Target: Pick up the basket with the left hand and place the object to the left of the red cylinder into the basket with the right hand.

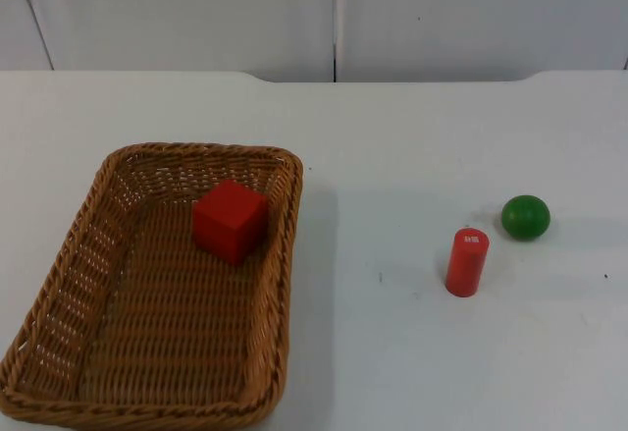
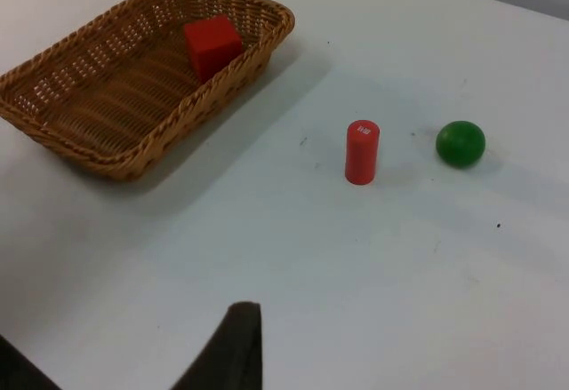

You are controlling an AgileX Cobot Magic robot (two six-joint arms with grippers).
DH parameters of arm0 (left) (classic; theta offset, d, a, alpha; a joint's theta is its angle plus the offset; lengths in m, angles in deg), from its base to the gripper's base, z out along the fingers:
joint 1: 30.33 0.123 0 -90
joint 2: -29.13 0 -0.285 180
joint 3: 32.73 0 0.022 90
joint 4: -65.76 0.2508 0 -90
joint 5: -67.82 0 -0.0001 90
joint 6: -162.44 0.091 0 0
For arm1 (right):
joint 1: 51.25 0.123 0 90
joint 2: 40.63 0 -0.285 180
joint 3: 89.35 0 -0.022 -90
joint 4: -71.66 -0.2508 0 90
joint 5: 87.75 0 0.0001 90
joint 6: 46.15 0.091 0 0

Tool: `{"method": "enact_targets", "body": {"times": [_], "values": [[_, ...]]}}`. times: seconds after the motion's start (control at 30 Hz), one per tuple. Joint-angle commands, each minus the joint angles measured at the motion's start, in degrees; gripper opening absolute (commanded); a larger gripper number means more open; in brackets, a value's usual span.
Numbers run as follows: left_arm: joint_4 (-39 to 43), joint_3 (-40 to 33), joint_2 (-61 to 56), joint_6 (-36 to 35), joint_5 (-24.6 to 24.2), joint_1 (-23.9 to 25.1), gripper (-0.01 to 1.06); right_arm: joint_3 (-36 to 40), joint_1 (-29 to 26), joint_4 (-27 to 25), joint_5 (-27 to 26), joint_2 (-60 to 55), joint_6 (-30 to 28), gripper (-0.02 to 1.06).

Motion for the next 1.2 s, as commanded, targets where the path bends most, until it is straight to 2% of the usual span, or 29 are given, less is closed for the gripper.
{"method": "enact_targets", "body": {"times": [0.0, 0.53, 0.93, 1.17], "values": [[0.00, -0.26, -0.23, 0.18, -0.15, 0.21, 1.05, 0.04, -0.15, 0.00, -0.25, 0.20, -0.72, 1.05], [0.00, -0.26, -0.23, 0.18, -0.15, 0.21, 1.05, 0.04, -0.95, -0.34, -0.25, 0.20, -0.72, 1.05], [0.00, -0.26, -0.23, 0.18, -0.15, 0.21, 1.05, 0.04, -11.17, -0.34, -0.25, 0.20, -0.72, 1.05], [0.00, -0.26, -0.23, 0.18, -0.15, 0.21, 1.05, 0.04, -14.83, -0.34, -0.25, 0.20, -0.72, 1.05]]}}
